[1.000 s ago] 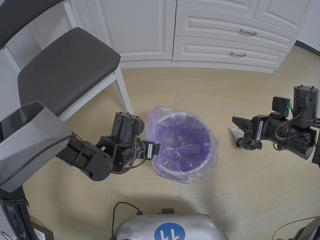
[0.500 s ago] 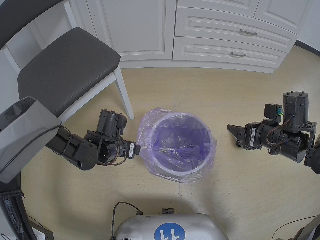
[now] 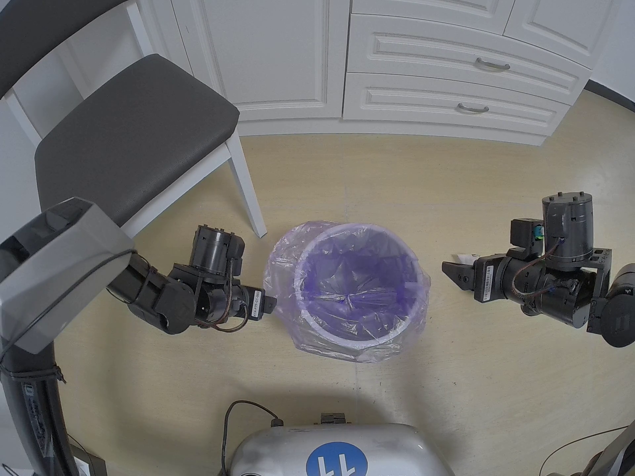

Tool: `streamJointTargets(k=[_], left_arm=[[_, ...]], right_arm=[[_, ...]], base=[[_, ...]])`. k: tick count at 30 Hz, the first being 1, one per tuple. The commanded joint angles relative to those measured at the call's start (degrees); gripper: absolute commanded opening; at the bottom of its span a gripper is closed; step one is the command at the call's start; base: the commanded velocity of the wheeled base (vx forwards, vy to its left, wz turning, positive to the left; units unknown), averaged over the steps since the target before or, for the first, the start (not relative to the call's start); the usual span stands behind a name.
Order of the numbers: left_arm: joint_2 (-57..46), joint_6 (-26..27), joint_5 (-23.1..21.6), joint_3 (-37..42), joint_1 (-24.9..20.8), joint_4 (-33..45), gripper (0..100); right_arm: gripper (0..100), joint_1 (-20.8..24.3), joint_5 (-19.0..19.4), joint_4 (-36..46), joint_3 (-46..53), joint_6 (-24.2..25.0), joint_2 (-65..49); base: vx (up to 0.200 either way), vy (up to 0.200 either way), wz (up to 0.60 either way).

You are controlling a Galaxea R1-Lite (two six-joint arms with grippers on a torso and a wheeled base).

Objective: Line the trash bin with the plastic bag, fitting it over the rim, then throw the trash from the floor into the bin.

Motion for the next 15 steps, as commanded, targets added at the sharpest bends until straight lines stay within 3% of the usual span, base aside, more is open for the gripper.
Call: streamJointTargets(k=[1, 7, 15], left_arm=[[8.2, -0.2, 0.1, -3.3, 0.3, -0.3, 100], [16.0, -1.3, -0.4, -7.6, 0.8, -1.6, 100], [16.3, -4.9, -2.3, -9.4, 1.9, -1.9, 100]], right_arm=[[100, 0.1, 0.2, -0.1, -0.2, 0.1, 1.7], [100, -0.1, 0.4, -0.4, -0.3, 0.2, 3.0], [100, -0.5, 0.5, -0.7, -0.8, 0.3, 6.3]], base=[[0.0, 0.0, 0.0], [0.0, 0.0, 0.0], [0.0, 0.0, 0.0]])
